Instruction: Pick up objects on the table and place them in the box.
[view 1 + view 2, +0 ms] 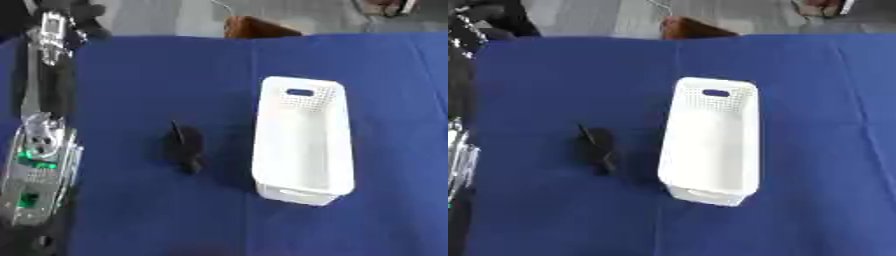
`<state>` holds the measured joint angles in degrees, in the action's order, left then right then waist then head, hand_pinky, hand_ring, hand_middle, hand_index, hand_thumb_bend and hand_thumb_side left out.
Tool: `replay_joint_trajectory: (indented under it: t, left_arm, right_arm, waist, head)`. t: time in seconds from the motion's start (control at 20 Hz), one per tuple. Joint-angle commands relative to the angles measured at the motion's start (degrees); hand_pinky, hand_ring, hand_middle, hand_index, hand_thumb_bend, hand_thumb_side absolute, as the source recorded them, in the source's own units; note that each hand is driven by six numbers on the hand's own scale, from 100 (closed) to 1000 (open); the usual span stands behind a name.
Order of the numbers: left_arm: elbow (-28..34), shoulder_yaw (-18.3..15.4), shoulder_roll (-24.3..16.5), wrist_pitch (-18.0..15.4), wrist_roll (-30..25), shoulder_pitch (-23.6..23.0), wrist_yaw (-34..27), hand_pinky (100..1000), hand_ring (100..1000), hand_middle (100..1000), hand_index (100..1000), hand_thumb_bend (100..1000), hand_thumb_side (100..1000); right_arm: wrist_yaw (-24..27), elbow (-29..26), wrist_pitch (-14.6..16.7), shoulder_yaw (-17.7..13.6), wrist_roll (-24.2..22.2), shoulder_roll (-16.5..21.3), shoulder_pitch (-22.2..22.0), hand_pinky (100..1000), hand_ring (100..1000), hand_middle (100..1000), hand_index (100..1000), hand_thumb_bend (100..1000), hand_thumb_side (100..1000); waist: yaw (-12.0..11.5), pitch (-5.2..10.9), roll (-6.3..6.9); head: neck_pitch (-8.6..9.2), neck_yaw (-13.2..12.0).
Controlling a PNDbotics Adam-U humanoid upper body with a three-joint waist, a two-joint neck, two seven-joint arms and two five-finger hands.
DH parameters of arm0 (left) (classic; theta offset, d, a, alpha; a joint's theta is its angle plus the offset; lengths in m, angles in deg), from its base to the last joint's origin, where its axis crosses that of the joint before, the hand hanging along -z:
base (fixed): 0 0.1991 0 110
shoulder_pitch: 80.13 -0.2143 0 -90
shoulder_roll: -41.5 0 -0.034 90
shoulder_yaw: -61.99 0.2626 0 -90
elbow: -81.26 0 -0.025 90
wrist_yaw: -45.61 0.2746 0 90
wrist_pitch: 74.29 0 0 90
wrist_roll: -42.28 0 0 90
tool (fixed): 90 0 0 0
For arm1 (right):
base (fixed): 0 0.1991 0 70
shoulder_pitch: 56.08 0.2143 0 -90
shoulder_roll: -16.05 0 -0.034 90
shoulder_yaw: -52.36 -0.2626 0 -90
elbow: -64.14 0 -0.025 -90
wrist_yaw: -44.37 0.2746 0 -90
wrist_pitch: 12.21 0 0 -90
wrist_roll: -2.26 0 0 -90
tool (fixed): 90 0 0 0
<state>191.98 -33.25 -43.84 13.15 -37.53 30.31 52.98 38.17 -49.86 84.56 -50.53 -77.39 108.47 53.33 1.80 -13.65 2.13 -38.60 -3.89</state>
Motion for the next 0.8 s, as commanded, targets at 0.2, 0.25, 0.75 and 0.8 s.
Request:
replay_joint_trajectory:
  t: [0.2,0.25,0.75,0.8]
  left_arm:
    - [-0.40,0.40,-0.11,0.02,-0.25,0.09,-1.36,614,706,763,808,100,1000]
    - [-0.66,0.47,-0.10,0.05,-0.27,-0.02,-1.65,614,706,763,808,100,1000]
    - [-3.58,1.23,0.37,0.00,-0.62,-0.96,-4.09,611,705,765,807,100,1000]
    - [-3.90,1.35,0.41,0.01,-0.65,-1.03,-4.21,611,705,765,808,100,1000]
  right_arm:
    - [0.70,-0.60,-1.00,-0.21,-0.36,0.12,-0.32,614,696,799,938,100,790]
    - [0.79,-0.60,-1.15,-0.13,-0.48,0.07,-0.45,612,695,799,939,100,791]
    - [1.56,-0.40,-2.35,0.62,-1.63,-0.64,-1.67,607,694,802,942,100,796]
    - [1.68,-0.23,-2.44,0.71,-1.75,-0.70,-1.75,607,694,802,942,100,797]
  waist:
    - [0.02,1.71,0.12]
    - [0.04,1.87,0.16]
    - [0.35,2.98,0.40]
    - [0.40,2.98,0.42]
  head:
    - [-1.25,-0.40]
    - [-1.66,-0.41]
    - [-5.49,-0.97]
    - [-5.50,-1.00]
